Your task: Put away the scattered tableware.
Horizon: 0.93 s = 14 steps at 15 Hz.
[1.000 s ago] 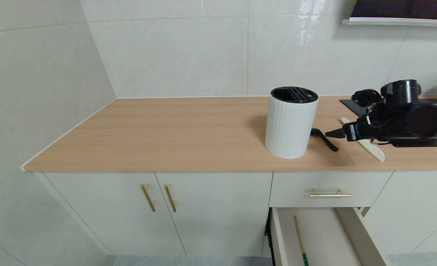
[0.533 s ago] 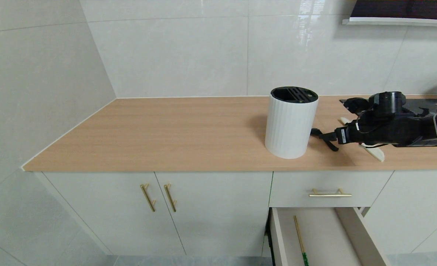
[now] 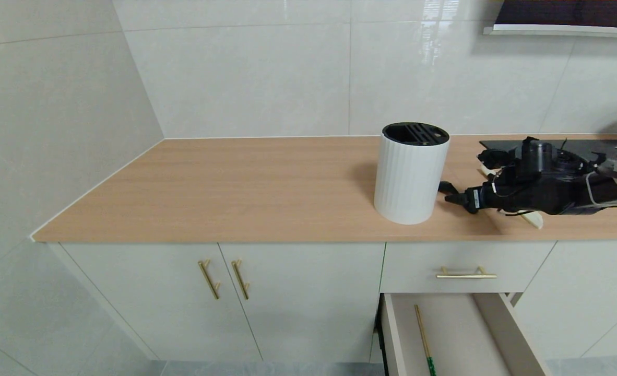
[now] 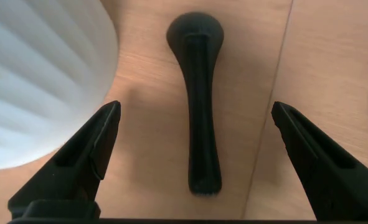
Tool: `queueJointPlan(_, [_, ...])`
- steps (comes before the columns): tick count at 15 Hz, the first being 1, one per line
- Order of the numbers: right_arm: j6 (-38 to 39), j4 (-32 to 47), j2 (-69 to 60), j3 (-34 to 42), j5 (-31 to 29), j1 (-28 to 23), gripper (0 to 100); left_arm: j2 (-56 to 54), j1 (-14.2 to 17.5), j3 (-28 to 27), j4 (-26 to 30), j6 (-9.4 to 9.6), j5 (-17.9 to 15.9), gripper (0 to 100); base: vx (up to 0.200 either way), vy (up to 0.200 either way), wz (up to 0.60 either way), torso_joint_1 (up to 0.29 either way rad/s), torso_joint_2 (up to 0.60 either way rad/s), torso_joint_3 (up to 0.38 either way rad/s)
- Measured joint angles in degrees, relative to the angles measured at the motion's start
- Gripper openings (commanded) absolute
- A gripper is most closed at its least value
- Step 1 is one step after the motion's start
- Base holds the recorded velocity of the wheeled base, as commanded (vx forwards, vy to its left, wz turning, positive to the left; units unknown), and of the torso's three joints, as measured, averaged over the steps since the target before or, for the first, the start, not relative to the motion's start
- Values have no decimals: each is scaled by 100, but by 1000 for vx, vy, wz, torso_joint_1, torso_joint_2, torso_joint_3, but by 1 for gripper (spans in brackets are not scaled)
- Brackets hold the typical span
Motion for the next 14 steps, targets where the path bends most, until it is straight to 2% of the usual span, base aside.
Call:
queueJointPlan(9, [-33, -307, 232, 2, -39, 22, 100, 0, 0, 0, 0, 0, 0, 100, 0, 0, 0, 0, 0, 0])
queueJointPlan(14, [-112, -384, 249, 61, -268, 57, 100, 0, 0, 0, 0, 0, 1, 100, 0, 0, 0, 0, 0, 0])
